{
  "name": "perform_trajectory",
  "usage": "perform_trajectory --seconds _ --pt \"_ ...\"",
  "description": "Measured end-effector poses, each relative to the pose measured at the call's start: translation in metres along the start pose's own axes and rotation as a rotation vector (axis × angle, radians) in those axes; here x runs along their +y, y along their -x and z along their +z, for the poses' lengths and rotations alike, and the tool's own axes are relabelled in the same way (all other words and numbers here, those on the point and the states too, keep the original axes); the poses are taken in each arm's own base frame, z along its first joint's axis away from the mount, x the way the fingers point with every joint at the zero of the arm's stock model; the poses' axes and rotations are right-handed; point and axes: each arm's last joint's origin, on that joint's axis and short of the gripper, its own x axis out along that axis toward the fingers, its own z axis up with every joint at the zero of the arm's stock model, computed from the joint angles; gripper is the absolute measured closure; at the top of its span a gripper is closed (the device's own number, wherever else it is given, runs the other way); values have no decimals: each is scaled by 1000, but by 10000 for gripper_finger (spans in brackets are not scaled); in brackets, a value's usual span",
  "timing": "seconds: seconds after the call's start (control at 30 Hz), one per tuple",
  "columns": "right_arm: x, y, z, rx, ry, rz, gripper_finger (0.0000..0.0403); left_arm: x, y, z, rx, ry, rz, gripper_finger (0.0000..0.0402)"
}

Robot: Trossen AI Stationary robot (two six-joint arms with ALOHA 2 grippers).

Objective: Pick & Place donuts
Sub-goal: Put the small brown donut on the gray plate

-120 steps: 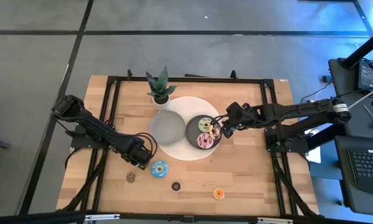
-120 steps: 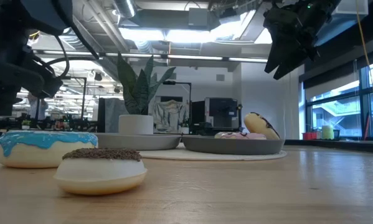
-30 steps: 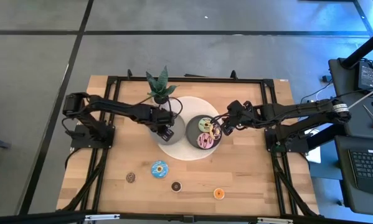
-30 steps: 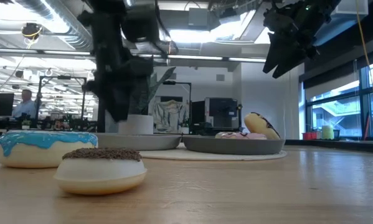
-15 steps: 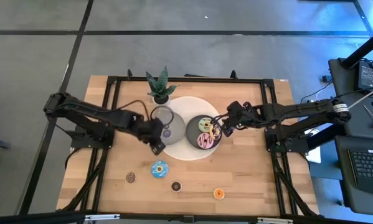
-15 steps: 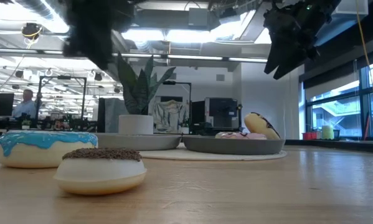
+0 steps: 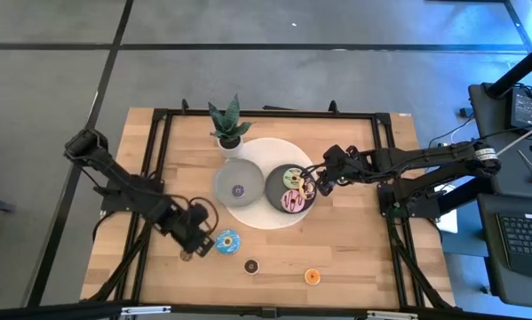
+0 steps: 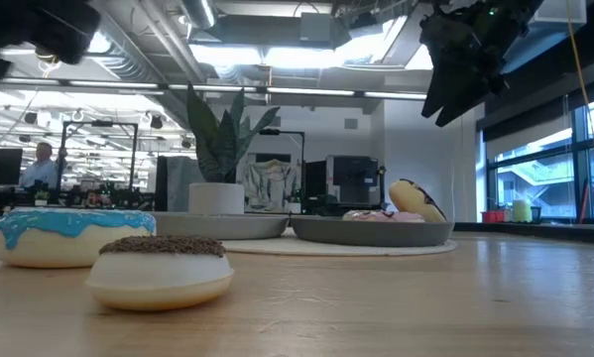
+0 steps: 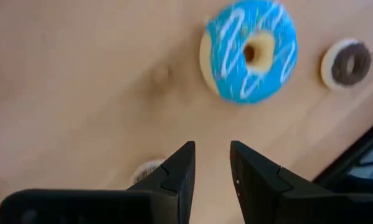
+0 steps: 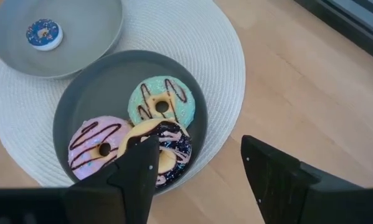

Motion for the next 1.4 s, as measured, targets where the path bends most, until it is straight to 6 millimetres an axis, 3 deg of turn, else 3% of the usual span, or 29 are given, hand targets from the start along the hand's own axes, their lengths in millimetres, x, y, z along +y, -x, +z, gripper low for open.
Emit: perform_trajectory --seconds 0.43,0.83,1.2,1.4 --pt "1 0 1 -9 -27 7 174 12 0 -40 45 171 116 326" --pt "1 0 1 -9 -29 8 174 12 -20 -50 17 144 188 334" --pt "1 0 1 -7 -30 10 174 9 -21 -50 -3 176 161 262" --pt "1 0 0 12 -29 32 177 10 -20 -52 27 153 169 243"
